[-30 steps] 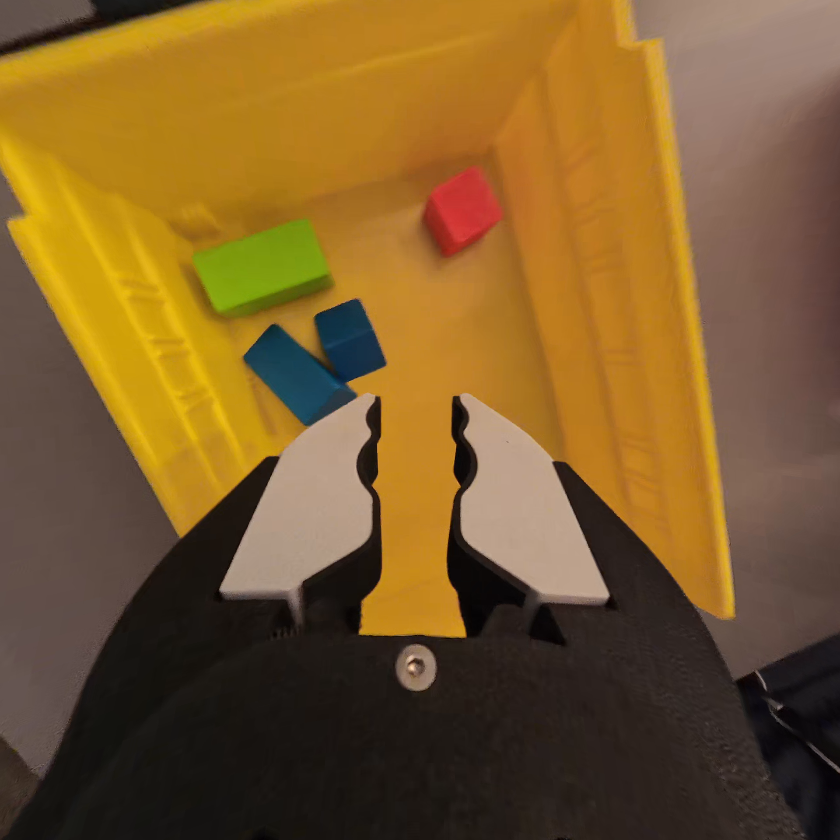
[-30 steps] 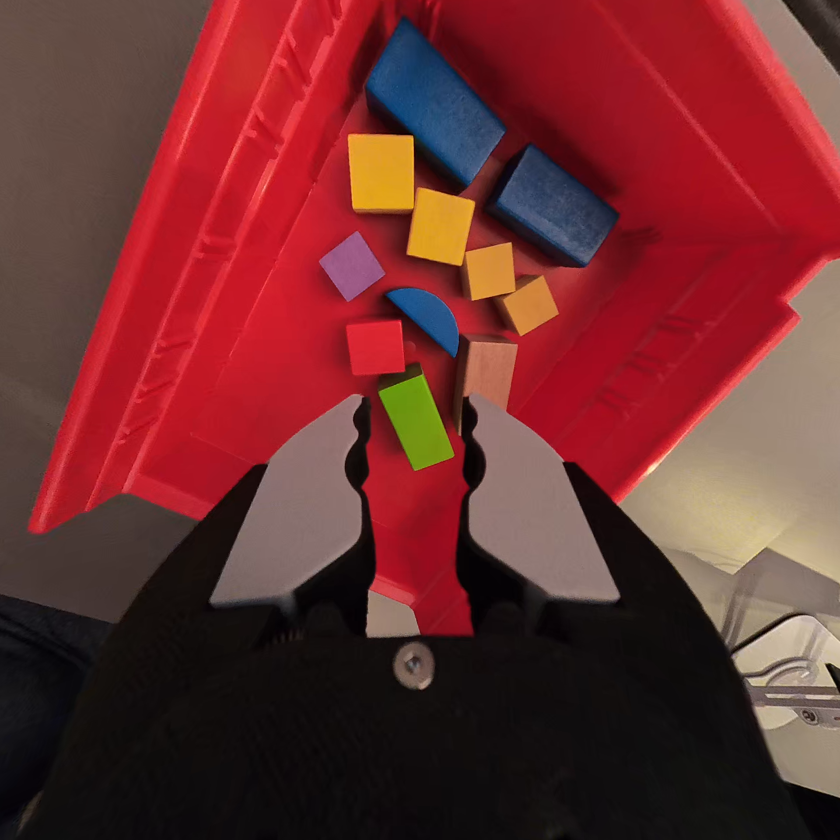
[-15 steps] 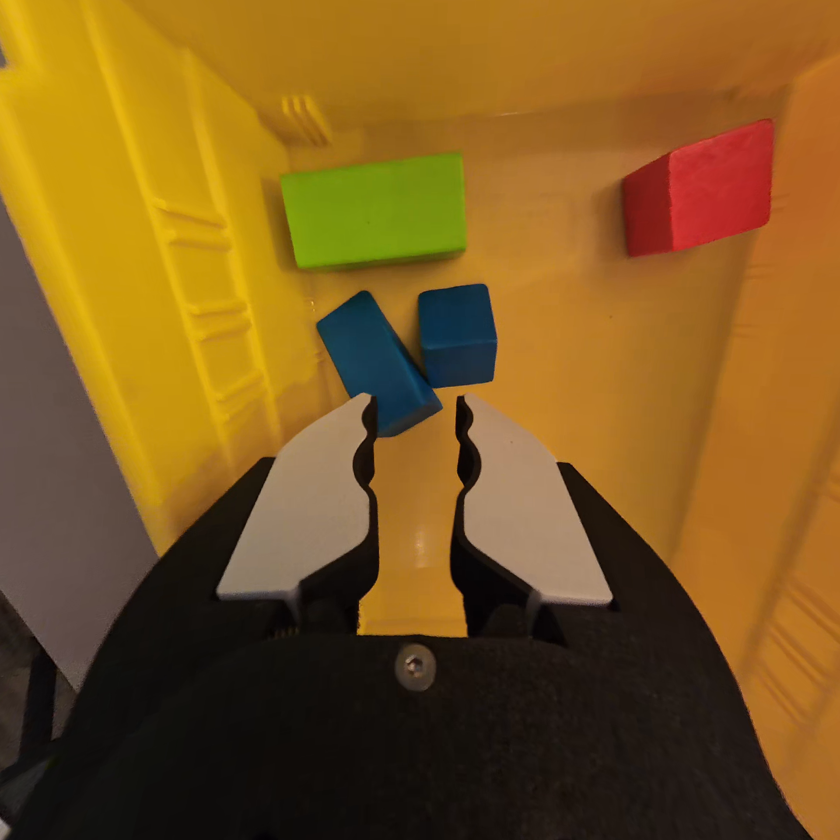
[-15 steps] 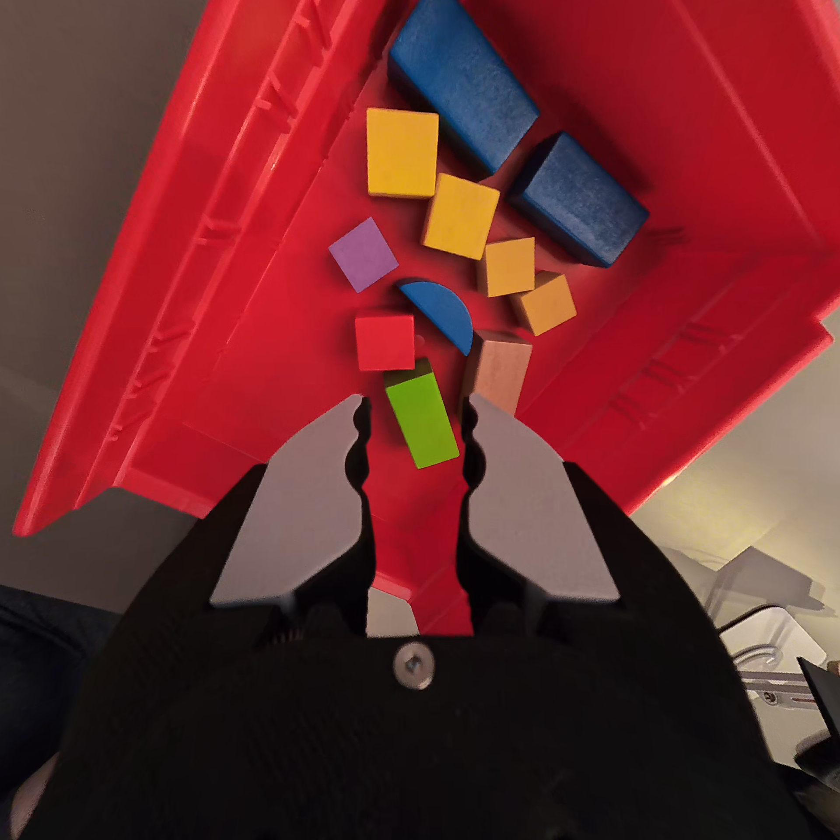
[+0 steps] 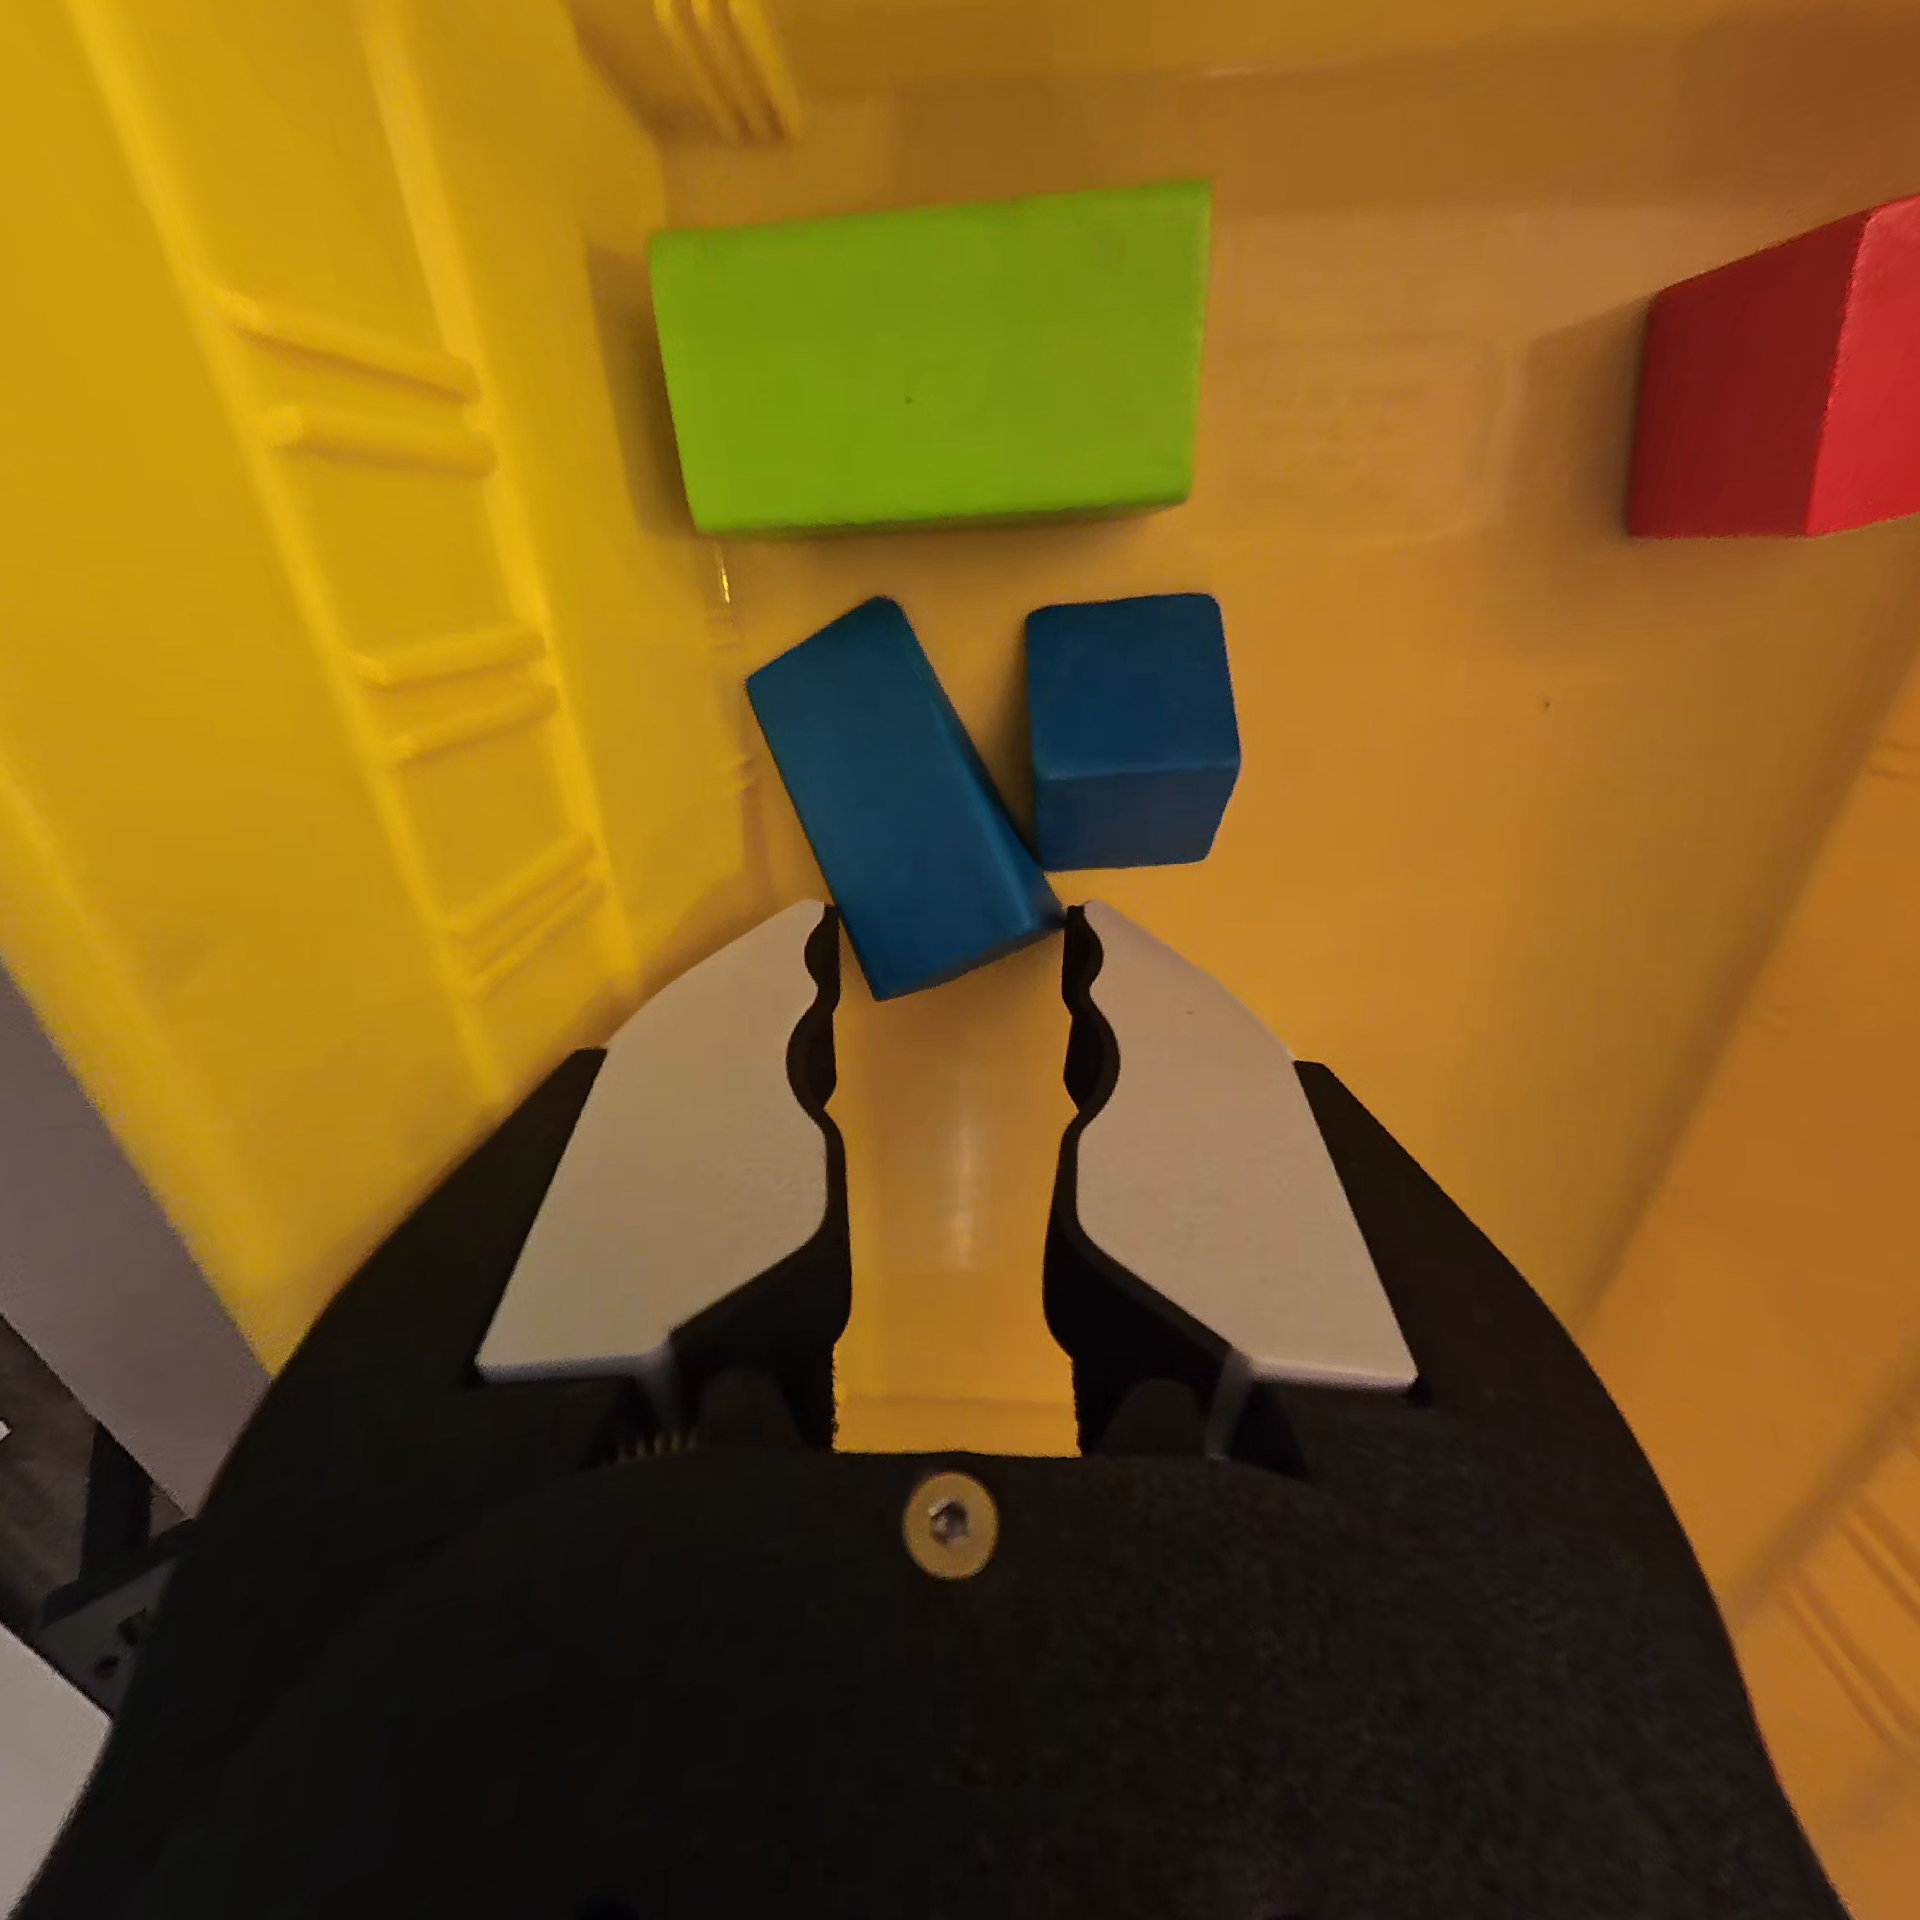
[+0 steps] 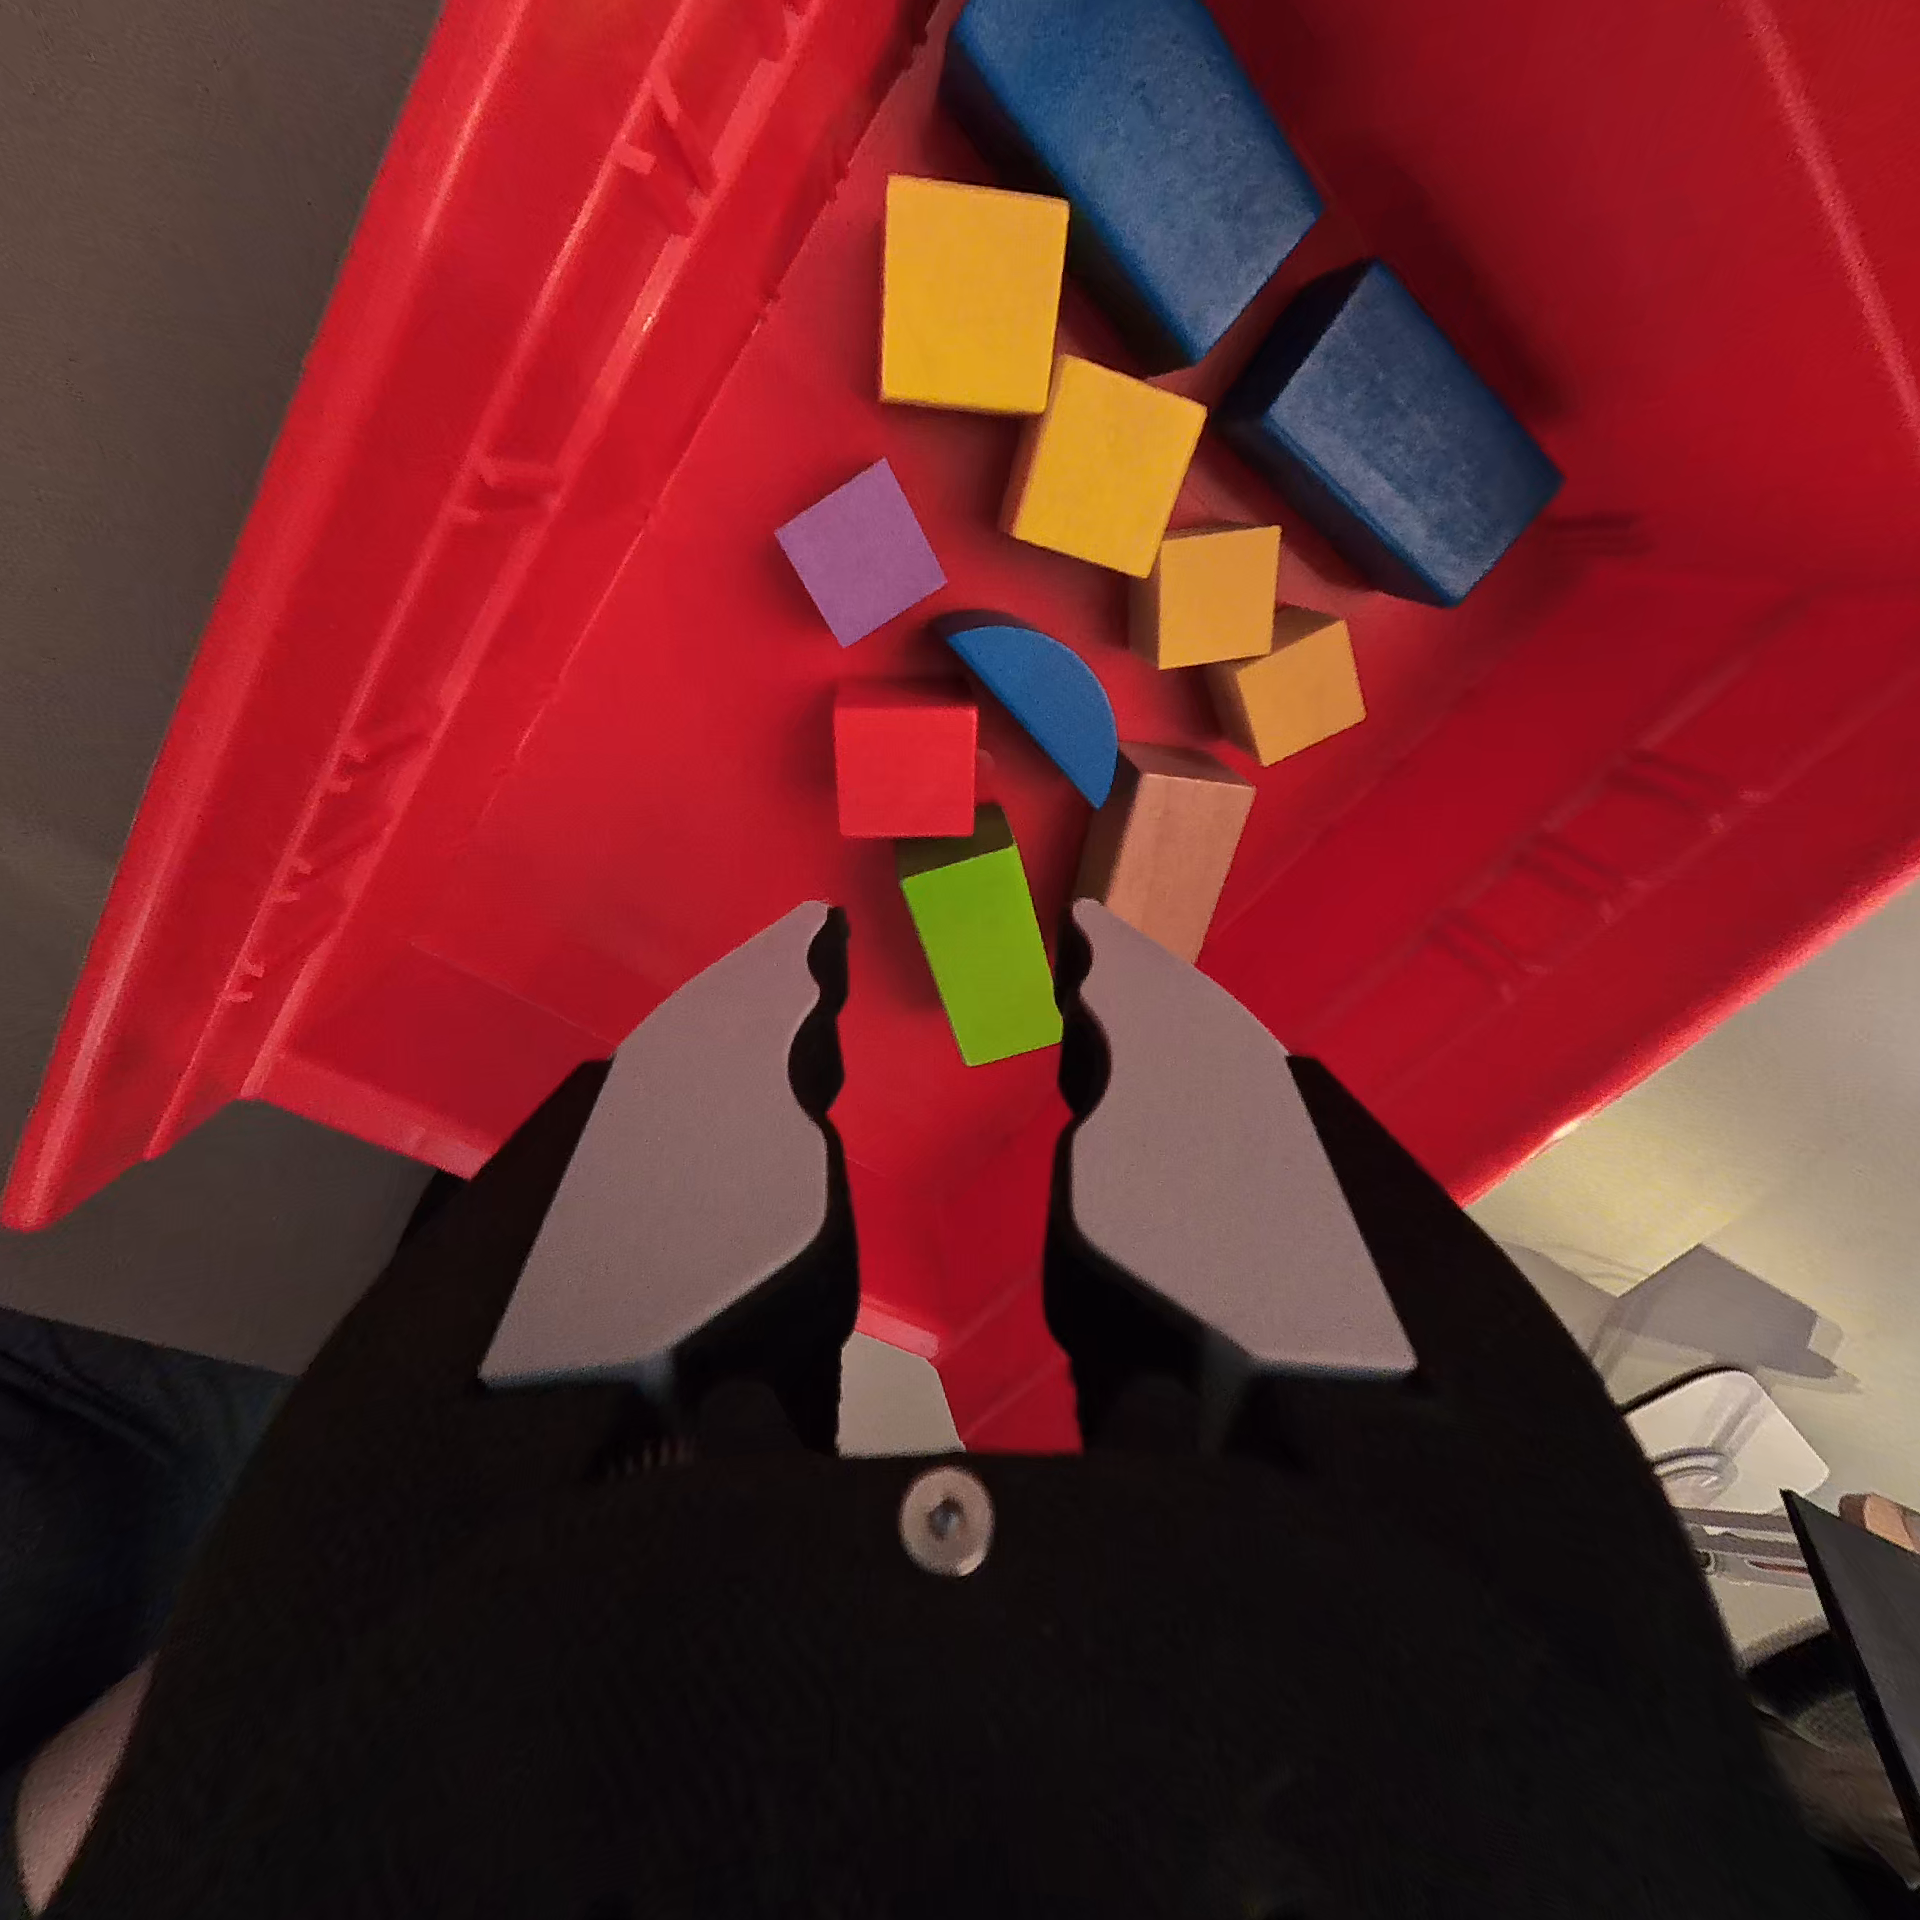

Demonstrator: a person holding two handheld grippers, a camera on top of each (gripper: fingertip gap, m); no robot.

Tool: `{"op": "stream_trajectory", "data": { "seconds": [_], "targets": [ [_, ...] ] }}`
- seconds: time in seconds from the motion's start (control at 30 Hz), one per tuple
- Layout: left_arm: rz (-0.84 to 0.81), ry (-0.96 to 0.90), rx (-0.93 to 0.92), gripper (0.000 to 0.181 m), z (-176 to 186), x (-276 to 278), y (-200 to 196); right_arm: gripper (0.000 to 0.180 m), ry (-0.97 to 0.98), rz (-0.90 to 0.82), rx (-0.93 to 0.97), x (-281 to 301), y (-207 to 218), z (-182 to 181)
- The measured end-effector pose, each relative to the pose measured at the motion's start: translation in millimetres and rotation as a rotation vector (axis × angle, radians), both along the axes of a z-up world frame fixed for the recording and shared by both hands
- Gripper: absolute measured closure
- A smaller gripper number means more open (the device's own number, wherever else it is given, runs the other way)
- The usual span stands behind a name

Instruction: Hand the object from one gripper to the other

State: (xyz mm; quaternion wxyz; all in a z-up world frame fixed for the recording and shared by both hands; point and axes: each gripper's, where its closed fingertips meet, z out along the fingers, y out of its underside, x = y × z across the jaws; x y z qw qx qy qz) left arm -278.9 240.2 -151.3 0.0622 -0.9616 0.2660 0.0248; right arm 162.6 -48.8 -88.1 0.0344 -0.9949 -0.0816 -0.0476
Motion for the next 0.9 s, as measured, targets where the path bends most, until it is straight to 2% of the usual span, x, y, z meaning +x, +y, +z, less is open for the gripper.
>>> {"op": "stream_trajectory", "data": {
  "seconds": [0.5, 0.7, 0.9],
  "targets": [
    [-0.056, -0.022, -0.004, 0.141, 6.8, 0.1, -1.9, 0.14, -0.003, 0.001, -0.015, -0.2, -4.3, -1.5],
    [-0.095, -0.109, 0.037, 0.142, 41.5, -0.6, -9.0, 0.14, -0.019, -0.001, 0.006, -0.3, -2.9, 3.6],
    [-0.258, -0.453, 0.066, 0.142, 99.4, 35.2, -35.2, 0.143, -0.014, 0.007, 0.18, -4.4, 19.1, 28.3]
  ]
}}
